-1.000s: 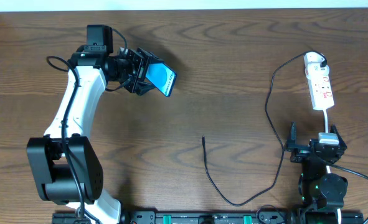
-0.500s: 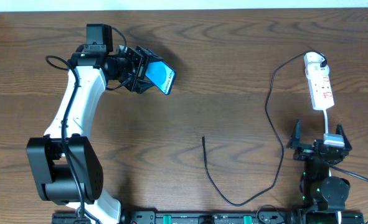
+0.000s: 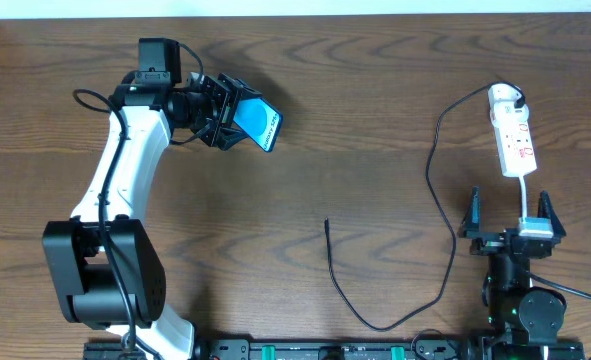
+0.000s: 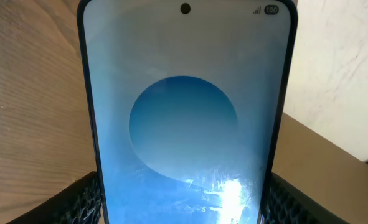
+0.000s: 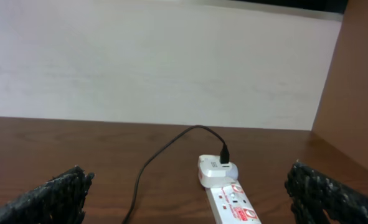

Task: Plug charger to phone and switch on socket
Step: 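Raise the right gripper and move it toward the held phone, then bring the right gripper to the phone's edge beside the left gripper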

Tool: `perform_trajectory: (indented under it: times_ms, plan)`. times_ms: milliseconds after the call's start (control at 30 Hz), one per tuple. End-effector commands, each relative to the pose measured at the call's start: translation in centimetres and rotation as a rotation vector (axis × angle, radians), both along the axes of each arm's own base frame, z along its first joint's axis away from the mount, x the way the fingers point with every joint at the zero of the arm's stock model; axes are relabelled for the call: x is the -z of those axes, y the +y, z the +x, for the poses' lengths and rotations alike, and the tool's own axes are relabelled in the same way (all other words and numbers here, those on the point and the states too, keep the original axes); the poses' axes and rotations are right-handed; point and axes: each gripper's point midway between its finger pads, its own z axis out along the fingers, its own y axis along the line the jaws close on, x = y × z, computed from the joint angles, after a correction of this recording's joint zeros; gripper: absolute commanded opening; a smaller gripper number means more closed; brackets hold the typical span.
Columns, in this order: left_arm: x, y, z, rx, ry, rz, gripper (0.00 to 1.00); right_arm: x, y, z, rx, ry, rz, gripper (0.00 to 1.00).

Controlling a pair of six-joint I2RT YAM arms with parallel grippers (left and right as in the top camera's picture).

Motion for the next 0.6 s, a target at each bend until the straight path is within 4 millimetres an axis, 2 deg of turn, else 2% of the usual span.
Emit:
perform_trajectory:
  times_ms: [0,167,267,567]
  plan:
    - [-1.6,0.0,-0.2,0.012,-0.047,-0.010,0.07,-2.1,0.5,0.0,-0.027,-0.011,-0.021,0.99]
    - [-1.6,0.0,-0.2,0.012,-0.047,-0.010,0.07,-3.1,0.7,1.2,-0.039,0.061,-0.020,0.99]
    - [-1.6,0.0,-0.2,0.012,-0.046,-0.010,0.07,-3.5,1.6,2.9,-0.096,0.133,-0.020,0.99]
    - [-1.6,0.0,-0.2,0.012,-0.047,-0.010,0.07,-3.9,7.3,10.2,-0.446,0.463,0.058,0.99]
